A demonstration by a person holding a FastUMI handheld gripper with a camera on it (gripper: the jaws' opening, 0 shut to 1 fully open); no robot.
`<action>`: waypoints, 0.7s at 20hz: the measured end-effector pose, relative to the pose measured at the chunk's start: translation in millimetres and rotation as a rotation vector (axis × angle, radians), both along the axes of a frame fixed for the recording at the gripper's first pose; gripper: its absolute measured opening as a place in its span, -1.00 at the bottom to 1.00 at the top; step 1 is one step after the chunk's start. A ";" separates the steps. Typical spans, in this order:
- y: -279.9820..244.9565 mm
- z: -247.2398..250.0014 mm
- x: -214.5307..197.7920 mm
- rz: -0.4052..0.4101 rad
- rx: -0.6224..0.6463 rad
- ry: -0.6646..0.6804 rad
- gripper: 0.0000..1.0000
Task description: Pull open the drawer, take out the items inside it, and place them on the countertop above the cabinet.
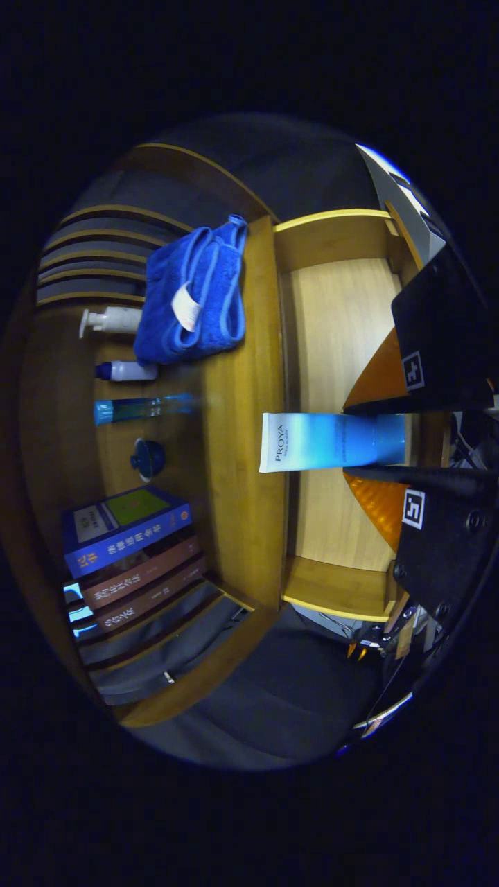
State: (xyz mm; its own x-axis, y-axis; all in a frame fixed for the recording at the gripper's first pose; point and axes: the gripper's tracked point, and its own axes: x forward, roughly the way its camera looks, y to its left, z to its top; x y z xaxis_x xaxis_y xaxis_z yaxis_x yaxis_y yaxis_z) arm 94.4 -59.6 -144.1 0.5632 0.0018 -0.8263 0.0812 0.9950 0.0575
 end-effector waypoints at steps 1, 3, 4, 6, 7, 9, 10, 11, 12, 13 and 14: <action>-2.3 1.5 10.5 -0.013 0.003 -0.014 -0.26; -7.3 6.2 40.5 -0.028 -0.005 -0.044 -0.27; -10.2 4.4 55.7 -0.032 -0.010 -0.049 -0.27; -10.3 -3.4 84.9 -0.044 -0.013 -0.045 -0.26; -11.0 -10.4 97.8 -0.049 -0.013 -0.039 -0.26; -13.2 -27.0 119.8 -0.067 -0.020 -0.023 -0.26; -13.5 -33.7 127.8 -0.082 -0.015 -0.018 -0.26; -11.2 -38.7 134.1 -0.091 -0.007 -0.014 -0.26; -10.7 -44.1 139.3 -0.097 -0.003 -0.008 -0.27; -12.6 -49.4 142.3 -0.107 -0.011 0.001 -0.27; -11.5 -55.1 143.9 -0.109 -0.007 0.018 -0.27</action>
State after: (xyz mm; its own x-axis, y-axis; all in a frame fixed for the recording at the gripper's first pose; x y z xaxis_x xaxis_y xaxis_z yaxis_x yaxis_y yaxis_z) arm 238.3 -71.1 -199.2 0.5450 -0.0648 -0.8359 0.1900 0.9806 0.0479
